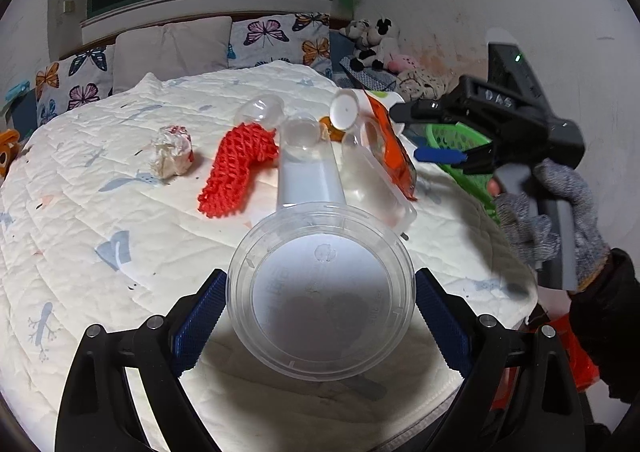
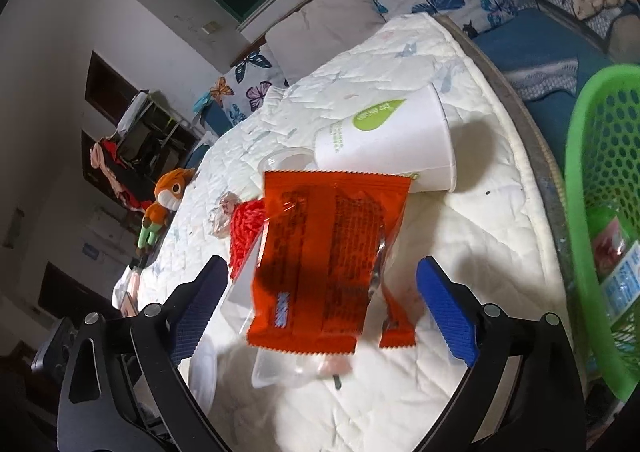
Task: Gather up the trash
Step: 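Grasp the clear round lid with the left tool while the right tool grasps the orange wrapper, then carry lid and wrapper over the green basket and open both tools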
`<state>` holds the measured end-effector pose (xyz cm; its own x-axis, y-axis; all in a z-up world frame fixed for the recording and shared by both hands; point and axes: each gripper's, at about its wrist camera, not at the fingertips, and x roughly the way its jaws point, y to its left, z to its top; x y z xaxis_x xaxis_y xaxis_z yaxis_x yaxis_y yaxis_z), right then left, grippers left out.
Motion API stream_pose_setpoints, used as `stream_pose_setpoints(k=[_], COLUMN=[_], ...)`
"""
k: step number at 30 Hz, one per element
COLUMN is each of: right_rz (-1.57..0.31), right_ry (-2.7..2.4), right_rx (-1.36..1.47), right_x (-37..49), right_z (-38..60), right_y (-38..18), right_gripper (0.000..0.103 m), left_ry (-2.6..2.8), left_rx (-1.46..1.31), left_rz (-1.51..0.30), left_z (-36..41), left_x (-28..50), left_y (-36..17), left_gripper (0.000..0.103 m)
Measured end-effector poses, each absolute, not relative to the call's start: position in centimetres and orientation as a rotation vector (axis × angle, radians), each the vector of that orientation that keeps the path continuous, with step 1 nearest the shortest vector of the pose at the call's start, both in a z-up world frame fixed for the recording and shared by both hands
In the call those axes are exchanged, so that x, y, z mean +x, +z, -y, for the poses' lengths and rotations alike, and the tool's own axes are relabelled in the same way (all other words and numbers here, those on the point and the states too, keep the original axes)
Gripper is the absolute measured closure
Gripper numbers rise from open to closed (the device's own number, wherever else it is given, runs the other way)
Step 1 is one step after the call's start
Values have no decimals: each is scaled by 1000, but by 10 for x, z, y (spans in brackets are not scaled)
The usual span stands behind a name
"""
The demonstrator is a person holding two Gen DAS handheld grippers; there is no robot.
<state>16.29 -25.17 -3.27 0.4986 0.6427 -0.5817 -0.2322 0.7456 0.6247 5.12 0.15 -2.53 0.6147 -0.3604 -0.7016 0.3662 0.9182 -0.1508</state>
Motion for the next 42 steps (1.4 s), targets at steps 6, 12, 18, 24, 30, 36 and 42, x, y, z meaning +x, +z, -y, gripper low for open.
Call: stream_pose_setpoints(k=[6, 12, 18, 24, 30, 36, 42], right_rz=[-931, -938, -921, -877, -832, -795, -774], right_ry=[588, 617, 631, 614, 609, 563, 466], right_rx=[551, 559, 552, 516, 505, 496, 488], right_x=[174, 173, 167, 155, 139, 121, 109], right_z=[249, 245, 245, 249, 262, 286, 326], right_y=[-45, -47, -42, -30, -17, -6, -3], right_gripper=[8, 17, 33, 40, 40, 40, 40], left_ry=[-406, -399, -398, -398, -409, -442, -487], left_rx=[-10, -22, -31, -28, -22, -3, 24], left_rz=[-808, -805, -797, -783, -762, -731, -712], left_z=[-7, -11, -11, -12, -7, 10, 37], left_x=[54, 58, 61, 58, 57, 59, 65], left_y=[-24, -21, -17, -13, -4, 9, 19], left_gripper=[14, 14, 14, 14, 14, 14, 14])
